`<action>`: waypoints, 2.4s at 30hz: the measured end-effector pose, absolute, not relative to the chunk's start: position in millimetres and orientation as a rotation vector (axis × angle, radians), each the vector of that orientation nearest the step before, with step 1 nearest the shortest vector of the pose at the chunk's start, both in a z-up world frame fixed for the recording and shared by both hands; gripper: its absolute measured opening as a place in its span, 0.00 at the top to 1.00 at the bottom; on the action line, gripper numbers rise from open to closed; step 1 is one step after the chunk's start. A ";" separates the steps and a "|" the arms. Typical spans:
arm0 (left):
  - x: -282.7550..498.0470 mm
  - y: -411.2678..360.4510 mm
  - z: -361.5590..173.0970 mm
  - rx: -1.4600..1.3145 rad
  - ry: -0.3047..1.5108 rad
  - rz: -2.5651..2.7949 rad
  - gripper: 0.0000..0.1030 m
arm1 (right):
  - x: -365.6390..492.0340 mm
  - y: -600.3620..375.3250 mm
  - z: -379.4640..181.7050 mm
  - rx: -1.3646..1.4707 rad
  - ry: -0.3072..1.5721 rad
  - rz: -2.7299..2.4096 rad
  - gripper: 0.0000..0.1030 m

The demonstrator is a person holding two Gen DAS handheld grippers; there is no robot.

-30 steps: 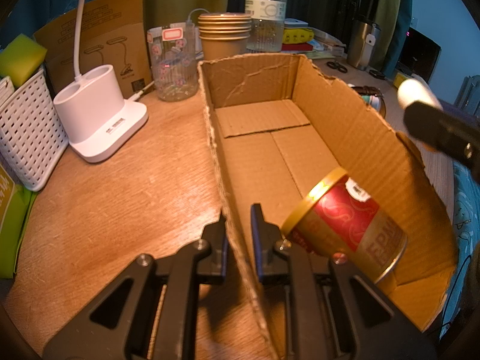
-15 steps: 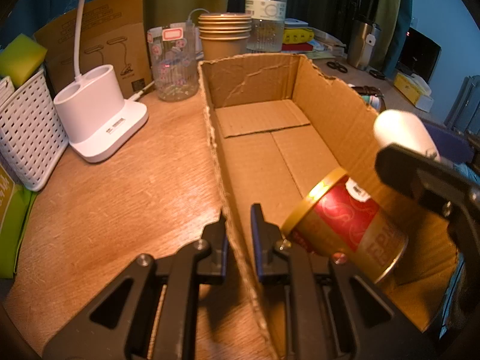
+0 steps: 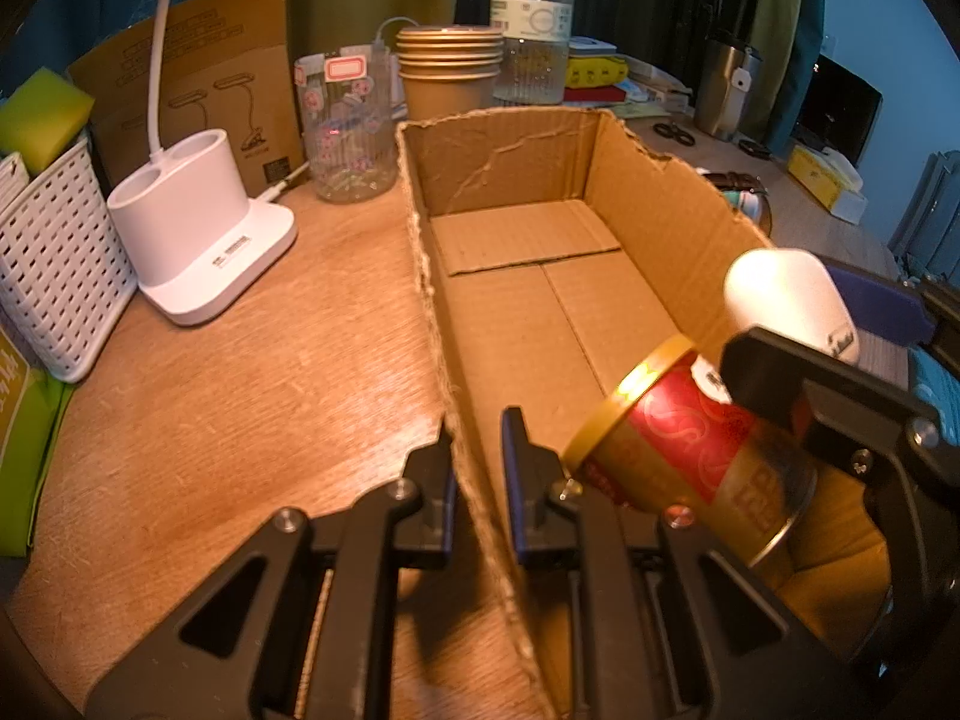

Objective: Organize rigid objects
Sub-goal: 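Open the right tool to drop the earbuds case beside the tin, then move the right tool to the black wristwatch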

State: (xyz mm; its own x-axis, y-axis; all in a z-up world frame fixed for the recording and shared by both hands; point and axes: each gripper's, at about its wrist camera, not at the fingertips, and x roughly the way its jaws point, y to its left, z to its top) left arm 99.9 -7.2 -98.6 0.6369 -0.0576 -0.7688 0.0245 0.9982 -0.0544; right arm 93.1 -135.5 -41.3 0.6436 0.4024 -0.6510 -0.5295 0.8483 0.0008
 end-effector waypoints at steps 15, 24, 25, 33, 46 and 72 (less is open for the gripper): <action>100.4 -7.5 -99.5 -0.039 0.880 -0.047 0.87 | 94.7 -146.6 -33.1 -0.160 0.673 0.524 0.37; 100.4 -7.6 -99.5 -0.039 0.880 -0.047 0.87 | 103.1 -172.4 -22.8 -0.099 0.653 0.472 0.37; 100.4 -7.5 -99.5 -0.039 0.880 -0.047 0.87 | 103.7 -174.5 -22.4 -0.096 0.652 0.469 0.37; 100.4 -7.6 -99.5 -0.039 0.880 -0.047 0.87 | 110.6 -189.6 -21.7 -0.075 0.654 0.432 0.37; 100.4 -7.6 -99.5 -0.039 0.880 -0.047 0.87 | 129.0 -211.1 -34.5 -0.037 0.676 0.377 0.37; 100.4 -7.7 -99.5 -0.039 0.880 -0.047 0.86 | 192.6 -225.5 -70.9 -0.023 0.769 0.303 0.37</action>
State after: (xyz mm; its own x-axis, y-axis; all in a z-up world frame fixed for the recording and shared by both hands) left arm 100.4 -7.7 -99.5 0.6360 -0.0574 -0.7695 0.0252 0.9982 -0.0536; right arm 192.6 -225.5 -70.9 0.6777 0.2610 -0.6875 -0.2774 0.9565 0.0896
